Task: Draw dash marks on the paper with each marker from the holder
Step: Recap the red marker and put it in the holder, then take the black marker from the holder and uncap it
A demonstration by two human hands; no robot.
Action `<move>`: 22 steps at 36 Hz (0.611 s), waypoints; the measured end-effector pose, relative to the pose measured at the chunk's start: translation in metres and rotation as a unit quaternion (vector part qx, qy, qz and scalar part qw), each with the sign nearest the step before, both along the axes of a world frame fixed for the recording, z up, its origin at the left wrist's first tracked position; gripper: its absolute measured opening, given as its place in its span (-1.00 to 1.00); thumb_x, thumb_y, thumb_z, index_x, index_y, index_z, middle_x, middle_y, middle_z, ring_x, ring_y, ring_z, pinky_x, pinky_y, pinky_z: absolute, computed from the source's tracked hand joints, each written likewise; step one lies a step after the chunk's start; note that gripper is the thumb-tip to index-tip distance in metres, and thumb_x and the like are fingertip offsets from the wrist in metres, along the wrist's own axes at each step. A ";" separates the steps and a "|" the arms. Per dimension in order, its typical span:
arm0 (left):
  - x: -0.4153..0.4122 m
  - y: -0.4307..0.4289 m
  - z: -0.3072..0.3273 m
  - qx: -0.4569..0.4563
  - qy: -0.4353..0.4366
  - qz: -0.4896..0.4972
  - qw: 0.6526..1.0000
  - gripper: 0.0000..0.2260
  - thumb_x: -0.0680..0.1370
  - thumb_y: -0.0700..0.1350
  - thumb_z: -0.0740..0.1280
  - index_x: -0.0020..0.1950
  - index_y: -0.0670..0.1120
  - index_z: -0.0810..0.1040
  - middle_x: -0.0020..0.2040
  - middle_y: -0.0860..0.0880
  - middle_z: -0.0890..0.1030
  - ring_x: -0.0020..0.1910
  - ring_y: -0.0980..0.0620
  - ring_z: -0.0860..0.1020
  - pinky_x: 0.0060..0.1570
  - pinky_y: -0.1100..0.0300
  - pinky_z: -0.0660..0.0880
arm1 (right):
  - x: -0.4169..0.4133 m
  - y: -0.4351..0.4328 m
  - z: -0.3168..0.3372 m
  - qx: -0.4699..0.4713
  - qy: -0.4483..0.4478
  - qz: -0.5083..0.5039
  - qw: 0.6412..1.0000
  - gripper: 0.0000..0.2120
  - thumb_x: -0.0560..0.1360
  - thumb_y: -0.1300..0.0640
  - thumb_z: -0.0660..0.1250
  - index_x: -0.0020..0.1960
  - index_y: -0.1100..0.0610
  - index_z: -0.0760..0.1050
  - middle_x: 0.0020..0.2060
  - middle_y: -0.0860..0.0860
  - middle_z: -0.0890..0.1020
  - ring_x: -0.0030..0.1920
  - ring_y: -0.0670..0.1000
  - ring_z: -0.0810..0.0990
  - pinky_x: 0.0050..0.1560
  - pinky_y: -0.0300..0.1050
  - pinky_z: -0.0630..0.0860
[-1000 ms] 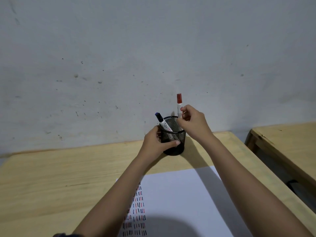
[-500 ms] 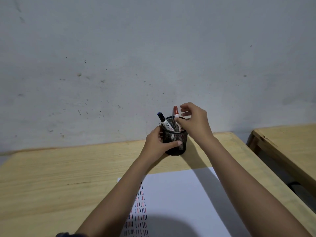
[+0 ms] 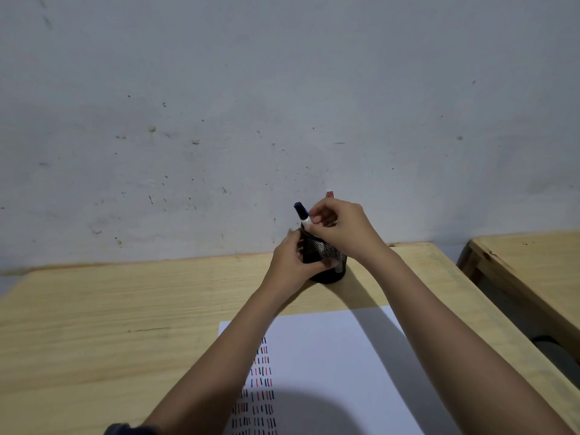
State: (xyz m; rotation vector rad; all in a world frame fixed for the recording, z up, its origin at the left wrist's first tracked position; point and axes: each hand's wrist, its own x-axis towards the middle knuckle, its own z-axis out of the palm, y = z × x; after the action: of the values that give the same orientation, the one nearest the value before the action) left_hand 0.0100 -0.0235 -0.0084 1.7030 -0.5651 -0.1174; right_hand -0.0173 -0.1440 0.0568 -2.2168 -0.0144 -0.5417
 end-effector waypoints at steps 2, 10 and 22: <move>0.000 0.001 0.000 0.000 0.003 -0.003 1.000 -0.48 0.29 -0.13 0.57 0.18 -0.01 0.46 0.07 0.06 0.61 0.06 0.27 0.57 -0.06 0.47 0.47 | 0.000 0.001 -0.001 -0.002 -0.006 0.004 1.000 -0.89 0.38 0.22 0.43 -0.13 0.09 0.54 -0.28 -0.01 0.60 -0.29 -0.13 0.55 -0.21 -0.51 0.44; 0.000 0.001 0.000 0.013 -0.014 -0.002 1.000 -0.50 0.30 -0.10 0.56 0.17 -0.02 0.46 0.06 0.05 0.60 0.01 0.30 0.56 -0.07 0.44 0.50 | 0.003 0.001 -0.003 -0.040 -0.002 0.003 0.999 -0.87 0.43 0.19 0.38 -0.03 0.17 0.56 -0.19 0.01 0.60 -0.18 -0.06 0.57 -0.18 -0.48 0.41; -0.014 -0.002 0.001 0.009 -0.019 0.045 0.999 -0.64 0.30 -0.08 0.55 0.02 0.06 0.51 0.08 -0.02 0.59 0.05 0.10 0.59 0.04 0.21 0.55 | -0.023 -0.001 0.018 0.052 -0.157 -0.077 0.983 -0.88 0.51 0.18 0.28 0.03 0.19 0.47 -0.03 0.04 0.53 -0.10 -0.20 0.52 -0.19 -0.46 0.45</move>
State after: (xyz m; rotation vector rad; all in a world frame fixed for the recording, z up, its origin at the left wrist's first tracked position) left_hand -0.0036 -0.0259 -0.0077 1.7477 -0.5160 -0.0255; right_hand -0.0400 -0.1455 0.0752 -2.0217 0.0191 -0.9524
